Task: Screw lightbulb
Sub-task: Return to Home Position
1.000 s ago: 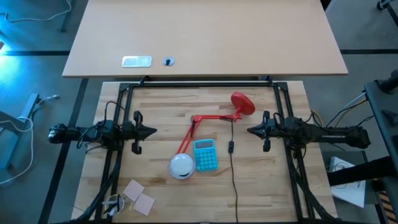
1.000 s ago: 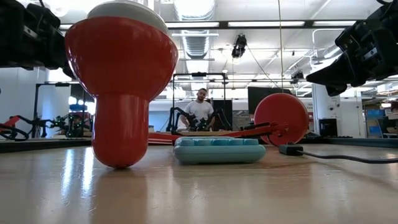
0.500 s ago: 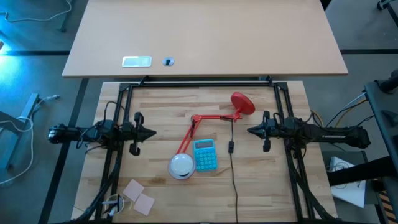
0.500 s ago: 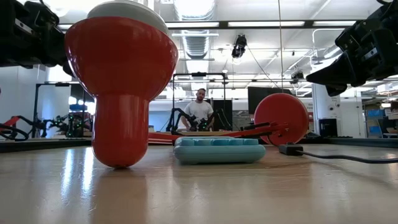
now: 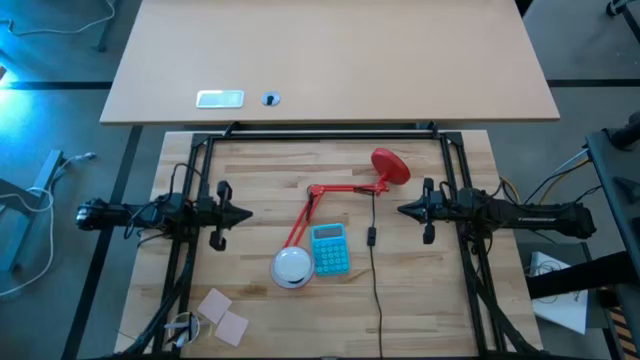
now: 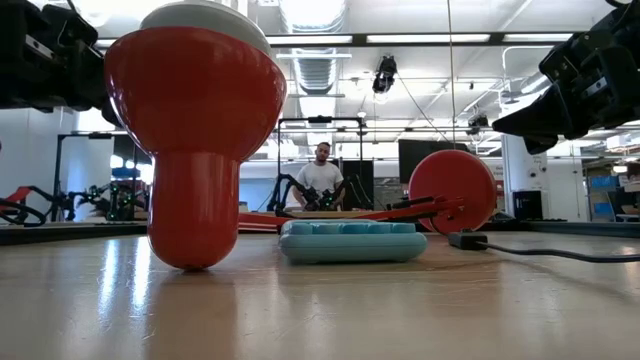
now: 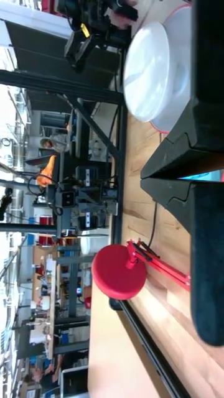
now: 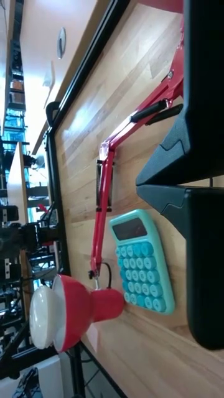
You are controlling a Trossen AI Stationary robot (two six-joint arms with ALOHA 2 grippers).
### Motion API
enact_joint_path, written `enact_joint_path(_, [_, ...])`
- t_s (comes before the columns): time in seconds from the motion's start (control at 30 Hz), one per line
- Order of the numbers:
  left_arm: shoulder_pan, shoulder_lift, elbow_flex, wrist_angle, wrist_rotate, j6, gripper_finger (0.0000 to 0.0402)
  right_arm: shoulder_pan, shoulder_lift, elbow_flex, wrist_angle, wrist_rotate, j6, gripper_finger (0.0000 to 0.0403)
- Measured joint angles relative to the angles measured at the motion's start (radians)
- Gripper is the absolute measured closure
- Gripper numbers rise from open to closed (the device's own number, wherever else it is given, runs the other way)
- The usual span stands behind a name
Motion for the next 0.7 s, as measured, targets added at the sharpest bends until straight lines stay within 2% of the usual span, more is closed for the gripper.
enact_joint_path(0.1, [0.000, 0.012, 0.000, 0.015, 0.000, -0.030, 0.0401, 0.000, 0.000, 0.000, 0.006, 0.005, -0.034, 0.0401])
enact_joint_path(0.17, [0.000, 0.029, 0.000, 0.051, 0.007, -0.047, 0.0401, 0.000, 0.002, 0.000, 0.081, 0.038, -0.041, 0.0401])
enact_joint_path(0.3, [-0.006, 0.093, 0.001, 0.166, 0.033, -0.060, 0.0401, 0.000, 0.000, 0.000, 0.370, 0.053, 0.034, 0.0401])
enact_joint_path(0.43, [-0.030, 0.196, 0.064, 0.125, 0.073, -0.061, 0.0401, 0.000, 0.003, 0.000, 0.648, 0.054, 0.148, 0.0401])
enact_joint_path(0.5, [-0.046, 0.249, 0.118, 0.081, 0.112, -0.058, 0.0401, -0.002, -0.001, 0.000, 0.742, 0.070, 0.153, 0.0401])
enact_joint_path(0.6, [-0.081, 0.319, 0.175, 0.031, 0.175, -0.051, 0.0401, 0.001, 0.024, 0.001, 0.761, 0.102, 0.187, 0.0401])
enact_joint_path(0.7, [-0.121, 0.356, 0.187, 0.032, 0.191, -0.068, 0.0401, 0.041, 0.160, 0.002, 0.737, 0.080, 0.285, 0.0401])
